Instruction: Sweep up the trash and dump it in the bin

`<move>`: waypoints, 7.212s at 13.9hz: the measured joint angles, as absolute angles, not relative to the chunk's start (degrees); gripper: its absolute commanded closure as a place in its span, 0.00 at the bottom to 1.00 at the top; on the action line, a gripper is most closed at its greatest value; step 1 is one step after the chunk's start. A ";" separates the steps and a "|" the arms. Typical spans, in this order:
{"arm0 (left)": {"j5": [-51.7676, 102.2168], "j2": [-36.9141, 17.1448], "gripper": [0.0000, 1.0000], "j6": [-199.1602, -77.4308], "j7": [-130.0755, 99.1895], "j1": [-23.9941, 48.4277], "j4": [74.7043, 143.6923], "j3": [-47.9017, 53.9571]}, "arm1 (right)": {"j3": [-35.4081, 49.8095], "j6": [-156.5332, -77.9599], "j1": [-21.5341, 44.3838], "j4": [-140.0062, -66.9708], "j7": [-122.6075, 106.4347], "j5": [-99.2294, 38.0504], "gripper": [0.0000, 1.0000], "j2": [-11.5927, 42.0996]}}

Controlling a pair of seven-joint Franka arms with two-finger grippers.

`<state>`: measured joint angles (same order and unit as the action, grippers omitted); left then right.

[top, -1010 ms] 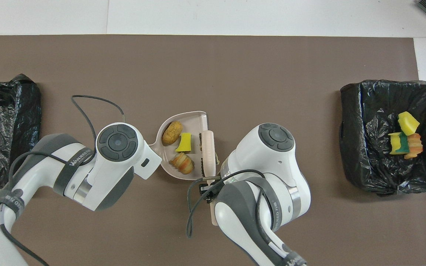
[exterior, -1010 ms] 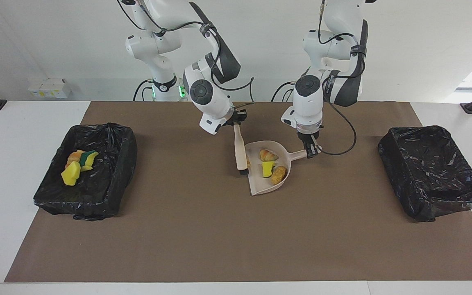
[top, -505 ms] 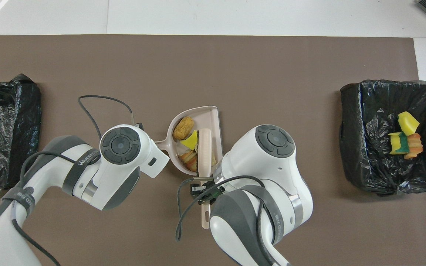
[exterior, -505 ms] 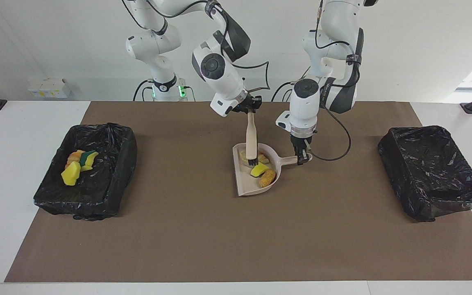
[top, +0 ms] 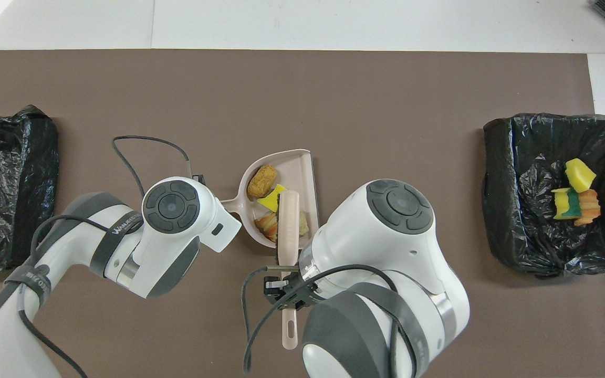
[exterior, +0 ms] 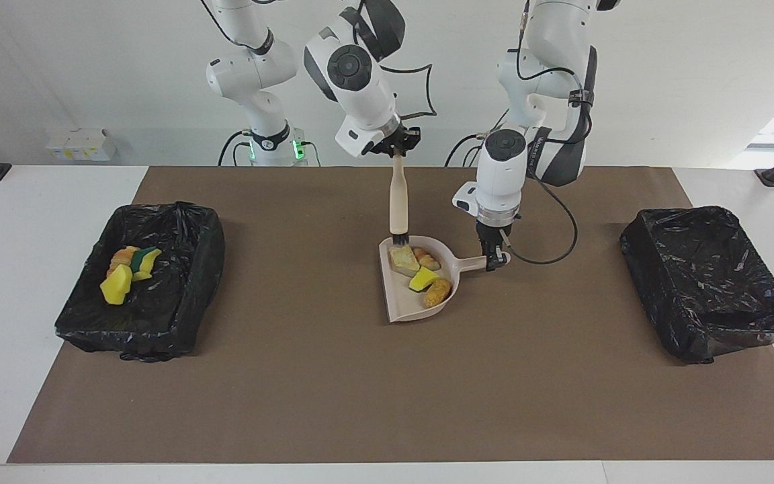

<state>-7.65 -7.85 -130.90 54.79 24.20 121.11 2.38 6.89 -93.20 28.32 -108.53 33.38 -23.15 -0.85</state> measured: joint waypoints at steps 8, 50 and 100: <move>-0.35 -7.92 1.00 -113.45 70.96 13.38 107.66 1.86 | 7.24 -95.53 28.38 -126.38 31.22 -20.94 1.00 -11.07; -78.33 -6.31 1.00 -109.53 81.10 -15.14 97.38 1.59 | 6.44 -100.60 11.57 -99.53 21.73 5.84 0.00 0.61; 2.26 -19.69 0.00 -103.29 -31.22 31.66 85.39 1.46 | -8.32 -84.22 5.94 -93.89 -0.43 4.07 0.00 -6.36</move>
<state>2.26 -19.69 -103.29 -31.22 31.66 85.39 1.46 -8.32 -84.22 5.94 -93.89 -0.43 4.07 -6.36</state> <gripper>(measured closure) 0.000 0.000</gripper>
